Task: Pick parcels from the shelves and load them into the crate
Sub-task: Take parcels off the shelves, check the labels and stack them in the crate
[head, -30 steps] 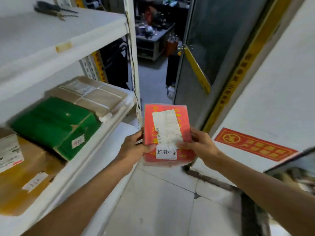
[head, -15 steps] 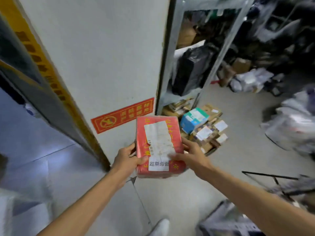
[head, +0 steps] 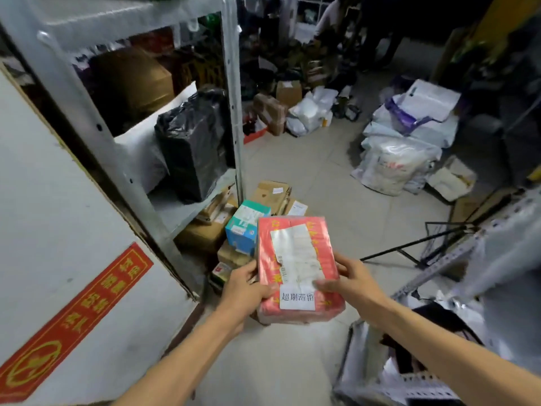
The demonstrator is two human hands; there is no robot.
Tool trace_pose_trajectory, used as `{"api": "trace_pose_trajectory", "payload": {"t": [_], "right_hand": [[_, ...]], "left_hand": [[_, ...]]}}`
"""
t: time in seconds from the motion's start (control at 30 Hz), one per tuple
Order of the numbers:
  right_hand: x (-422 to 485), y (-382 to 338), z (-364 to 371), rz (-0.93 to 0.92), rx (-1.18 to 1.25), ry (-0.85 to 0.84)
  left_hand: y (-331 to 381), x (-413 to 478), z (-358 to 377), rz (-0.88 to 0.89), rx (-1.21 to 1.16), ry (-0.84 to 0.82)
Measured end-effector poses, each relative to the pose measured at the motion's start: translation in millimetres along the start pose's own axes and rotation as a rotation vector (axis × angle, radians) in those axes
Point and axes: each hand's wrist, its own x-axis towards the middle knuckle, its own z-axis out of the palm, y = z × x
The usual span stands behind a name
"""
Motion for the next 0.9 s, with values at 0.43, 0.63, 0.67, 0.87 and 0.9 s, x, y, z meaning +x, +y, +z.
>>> {"api": "trace_pose_trajectory", "payload": {"t": [0.43,0.63,0.67,0.87,0.9], "right_hand": [[238,-69,-43,0.014,0.083,0.228],[358,-89,-60,0.015,0.107,0.261],[378,-88,-63,0.011,0.107,0.27],[505,-44,-70,0.015,0.13,0.307],[525,-30,-69,0.022,0.14,0.311]], "left_hand": [[109,278,10,-0.048,0.134,-0.179],[147,404,10,-0.1,0.115,-0.212],[150,425,10,-0.106,0.128,-0.212],[138,556,11,-0.093,0.198,-0.179],[130,575,10,-0.1,0.206,-0.174]]}}
